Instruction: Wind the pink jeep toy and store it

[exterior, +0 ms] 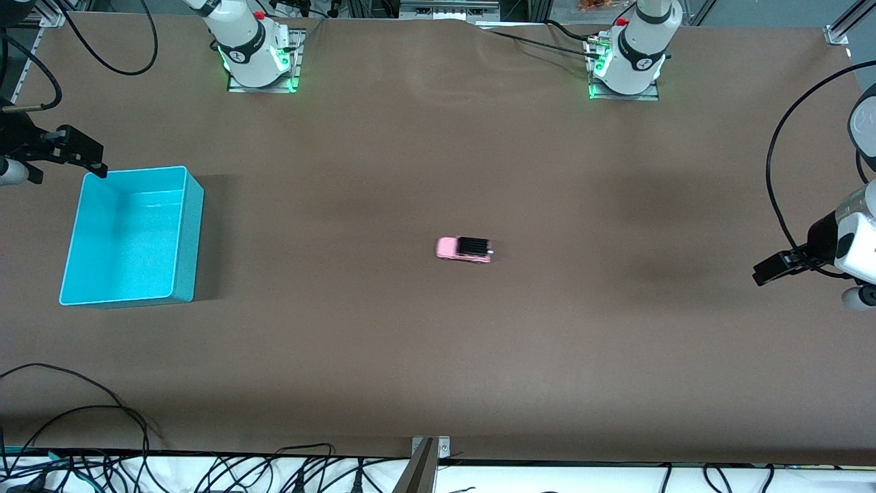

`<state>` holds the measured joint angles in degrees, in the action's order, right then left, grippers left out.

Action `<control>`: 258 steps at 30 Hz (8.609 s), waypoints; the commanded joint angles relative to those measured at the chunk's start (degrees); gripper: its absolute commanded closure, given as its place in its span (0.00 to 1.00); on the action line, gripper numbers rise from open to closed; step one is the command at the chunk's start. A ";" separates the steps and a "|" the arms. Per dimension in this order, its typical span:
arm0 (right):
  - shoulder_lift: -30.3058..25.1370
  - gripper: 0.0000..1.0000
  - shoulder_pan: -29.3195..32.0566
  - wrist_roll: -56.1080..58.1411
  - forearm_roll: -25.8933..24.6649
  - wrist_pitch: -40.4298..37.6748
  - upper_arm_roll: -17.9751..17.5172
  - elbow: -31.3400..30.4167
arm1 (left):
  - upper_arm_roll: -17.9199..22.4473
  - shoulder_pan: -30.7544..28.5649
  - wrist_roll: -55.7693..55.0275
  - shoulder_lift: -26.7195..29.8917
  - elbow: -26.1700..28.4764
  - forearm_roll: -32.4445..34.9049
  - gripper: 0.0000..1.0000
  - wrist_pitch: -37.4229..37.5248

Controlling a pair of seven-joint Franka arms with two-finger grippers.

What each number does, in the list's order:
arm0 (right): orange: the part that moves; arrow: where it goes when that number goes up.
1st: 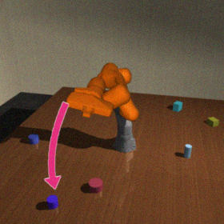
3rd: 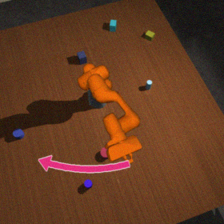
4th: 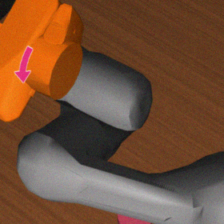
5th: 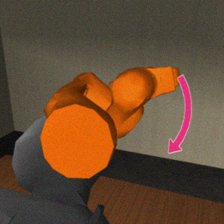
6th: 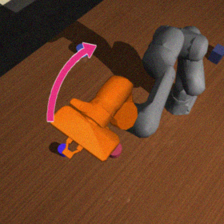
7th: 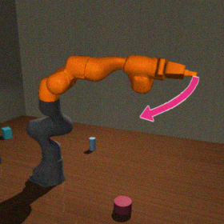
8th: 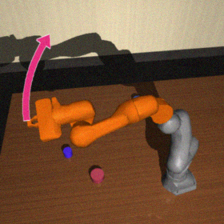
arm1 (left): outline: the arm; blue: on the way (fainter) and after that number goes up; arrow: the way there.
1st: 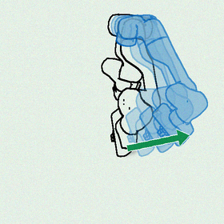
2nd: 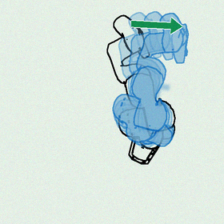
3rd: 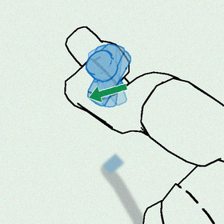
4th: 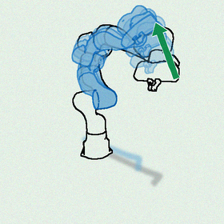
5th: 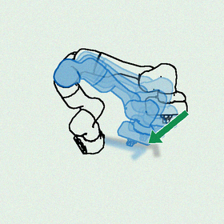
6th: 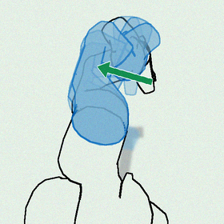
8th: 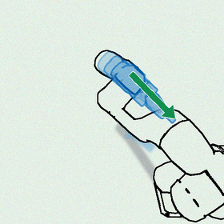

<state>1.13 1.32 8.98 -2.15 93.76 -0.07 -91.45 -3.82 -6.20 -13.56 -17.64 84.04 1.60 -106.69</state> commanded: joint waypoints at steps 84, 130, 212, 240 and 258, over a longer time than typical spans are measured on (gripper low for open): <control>4.15 0.00 -0.45 -7.66 0.75 -6.05 -0.10 0.74 | -1.54 -0.30 7.49 2.35 0.95 1.03 0.00 6.41; 1.16 0.00 -0.62 -8.54 0.57 30.15 -4.06 -35.11 | -1.46 -0.48 7.49 1.82 0.95 1.03 0.00 6.32; 9.51 0.00 -0.36 -83.34 0.04 63.82 -0.11 -52.87 | -1.46 -0.57 7.49 1.56 0.95 1.03 0.00 6.32; 9.77 1.00 -0.36 -85.36 -2.94 64.00 1.40 -49.45 | -1.46 -0.57 7.49 1.65 0.95 1.03 0.00 6.32; 9.77 1.00 -0.36 -81.59 -2.68 55.31 -5.38 -38.29 | -1.46 -0.65 7.50 1.56 0.95 1.03 0.00 6.32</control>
<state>11.99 0.54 -74.57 -3.47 153.87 -4.34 -133.20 -5.00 -6.48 -7.14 -16.41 84.57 1.45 -100.67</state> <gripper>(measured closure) 0.383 0.000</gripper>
